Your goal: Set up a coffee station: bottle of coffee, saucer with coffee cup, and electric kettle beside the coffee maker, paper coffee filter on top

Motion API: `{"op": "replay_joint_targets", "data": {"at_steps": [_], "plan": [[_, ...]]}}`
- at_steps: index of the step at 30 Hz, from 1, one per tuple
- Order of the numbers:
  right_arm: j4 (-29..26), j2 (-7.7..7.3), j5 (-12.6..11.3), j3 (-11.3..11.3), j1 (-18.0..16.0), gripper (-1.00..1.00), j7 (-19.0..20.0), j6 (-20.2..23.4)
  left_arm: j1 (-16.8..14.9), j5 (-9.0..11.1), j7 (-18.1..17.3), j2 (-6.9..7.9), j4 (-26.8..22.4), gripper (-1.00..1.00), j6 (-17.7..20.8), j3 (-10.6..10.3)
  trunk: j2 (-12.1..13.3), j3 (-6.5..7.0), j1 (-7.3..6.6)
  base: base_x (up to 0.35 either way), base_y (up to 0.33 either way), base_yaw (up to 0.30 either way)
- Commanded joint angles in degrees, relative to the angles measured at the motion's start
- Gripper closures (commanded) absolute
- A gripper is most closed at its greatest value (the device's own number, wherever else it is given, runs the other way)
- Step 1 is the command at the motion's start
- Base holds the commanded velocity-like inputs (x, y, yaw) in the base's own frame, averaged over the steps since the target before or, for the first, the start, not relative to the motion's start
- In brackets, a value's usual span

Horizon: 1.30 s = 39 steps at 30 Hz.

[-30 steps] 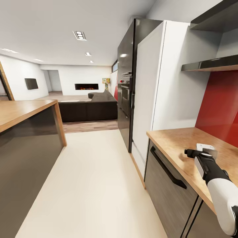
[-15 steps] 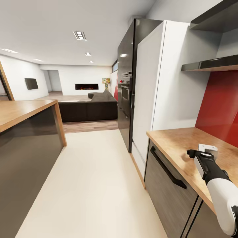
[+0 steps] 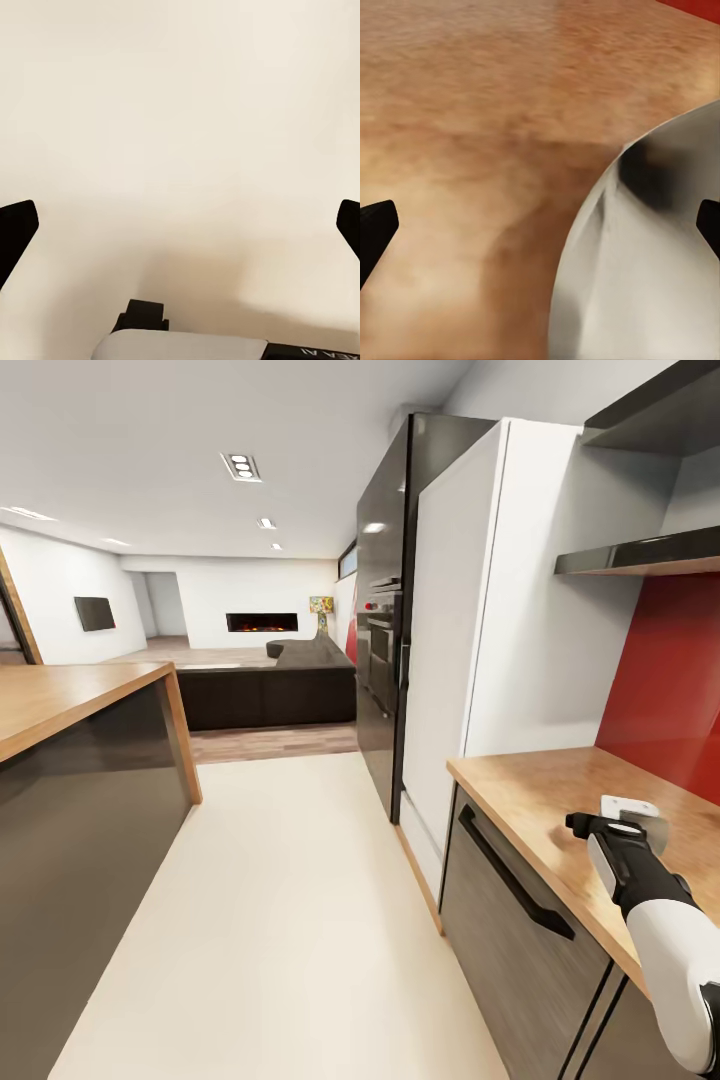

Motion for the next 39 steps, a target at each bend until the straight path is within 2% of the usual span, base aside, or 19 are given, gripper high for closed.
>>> {"op": "replay_joint_targets", "data": {"at_steps": [1, 39], "plan": [[-0.1, 0.02, 0.6, -0.1, 0.0, -1.00, 0.1, 0.4, 0.0, 0.4, 0.0, -0.03, -0.1, -1.00, 0.0, 0.1, 0.0, -0.05, 0.00, 0.005, 0.003, 0.000], [-0.2, -0.05, 0.5, -0.4, 0.0, -1.00, 0.1, 0.4, 0.0, 0.4, 0.0, -0.03, -0.1, -1.00, 0.0, 0.1, 0.0, -0.05, 0.00, 0.030, 0.000, 0.000]]}}
